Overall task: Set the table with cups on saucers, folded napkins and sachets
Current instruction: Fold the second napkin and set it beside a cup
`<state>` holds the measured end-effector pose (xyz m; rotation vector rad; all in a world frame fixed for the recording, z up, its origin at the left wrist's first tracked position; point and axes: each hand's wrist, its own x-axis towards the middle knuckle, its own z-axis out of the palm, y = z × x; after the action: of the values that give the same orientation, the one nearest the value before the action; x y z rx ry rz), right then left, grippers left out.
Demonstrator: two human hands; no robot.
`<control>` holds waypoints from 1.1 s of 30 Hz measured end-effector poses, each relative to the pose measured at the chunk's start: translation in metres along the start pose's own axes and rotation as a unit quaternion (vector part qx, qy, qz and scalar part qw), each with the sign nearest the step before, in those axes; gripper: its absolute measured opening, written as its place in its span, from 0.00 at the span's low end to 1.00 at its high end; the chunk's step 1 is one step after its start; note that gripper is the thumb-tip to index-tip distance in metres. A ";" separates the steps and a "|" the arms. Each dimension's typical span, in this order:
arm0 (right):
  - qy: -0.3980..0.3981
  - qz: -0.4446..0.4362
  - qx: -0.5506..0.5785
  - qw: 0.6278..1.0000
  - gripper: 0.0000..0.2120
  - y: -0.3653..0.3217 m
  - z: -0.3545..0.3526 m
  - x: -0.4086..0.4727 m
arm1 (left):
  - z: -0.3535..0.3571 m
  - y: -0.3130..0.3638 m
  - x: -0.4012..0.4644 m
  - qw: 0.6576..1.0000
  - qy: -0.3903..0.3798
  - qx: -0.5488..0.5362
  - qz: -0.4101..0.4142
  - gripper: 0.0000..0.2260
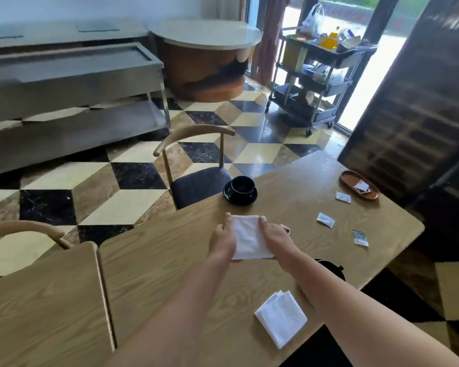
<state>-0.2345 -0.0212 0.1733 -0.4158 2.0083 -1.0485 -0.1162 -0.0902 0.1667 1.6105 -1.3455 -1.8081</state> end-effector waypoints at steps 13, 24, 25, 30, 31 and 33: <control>0.001 -0.146 -0.062 0.987 0.19 -0.044 -0.074 0.207 | 0.132 0.068 0.136 0.987 0.147 0.030 0.047 0.16; -0.020 -0.079 -0.140 0.987 0.17 -0.011 -0.123 0.408 | 0.242 0.067 0.288 0.995 0.073 0.050 -0.054 0.07; -0.010 -0.080 -0.145 0.986 0.17 -0.009 -0.120 0.424 | 0.250 0.069 0.299 0.992 0.085 0.084 -0.045 0.08; 0.015 -0.099 -0.145 0.984 0.13 -0.001 -0.109 0.490 | 0.282 0.074 0.343 0.969 0.092 0.225 0.036 0.23; 0.014 -0.102 -0.148 0.984 0.14 0.000 -0.106 0.499 | 0.285 0.072 0.349 0.962 0.084 0.255 0.045 0.26; 0.005 -0.111 -0.169 0.979 0.13 0.002 -0.099 0.512 | 0.290 0.065 0.356 0.938 0.073 0.335 0.056 0.29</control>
<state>-0.6264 -0.2755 -0.0576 -0.8328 2.1925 -0.8368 -0.4993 -0.2829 -0.0091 1.8779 -2.0725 -1.1839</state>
